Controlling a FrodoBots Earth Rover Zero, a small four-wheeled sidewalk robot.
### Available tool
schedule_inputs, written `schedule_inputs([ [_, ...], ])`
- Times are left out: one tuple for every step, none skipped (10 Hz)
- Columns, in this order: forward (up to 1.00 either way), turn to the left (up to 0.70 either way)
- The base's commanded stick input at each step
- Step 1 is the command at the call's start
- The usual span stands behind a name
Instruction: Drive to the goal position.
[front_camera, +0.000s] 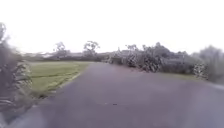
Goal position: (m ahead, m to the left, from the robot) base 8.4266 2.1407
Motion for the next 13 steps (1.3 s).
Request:
schedule_inputs([
  [0.7,0.0],
  [0.7,0.0],
  [0.7,0.0],
  [0.7,0.0],
  [0.7,0.0],
  [0.7,0.0],
  [0.7,0.0],
  [0.7,0.0],
  [0.7,0.0],
  [0.7,0.0],
  [0.7,0.0],
  [0.7,0.0],
  [0.7,0.0],
])
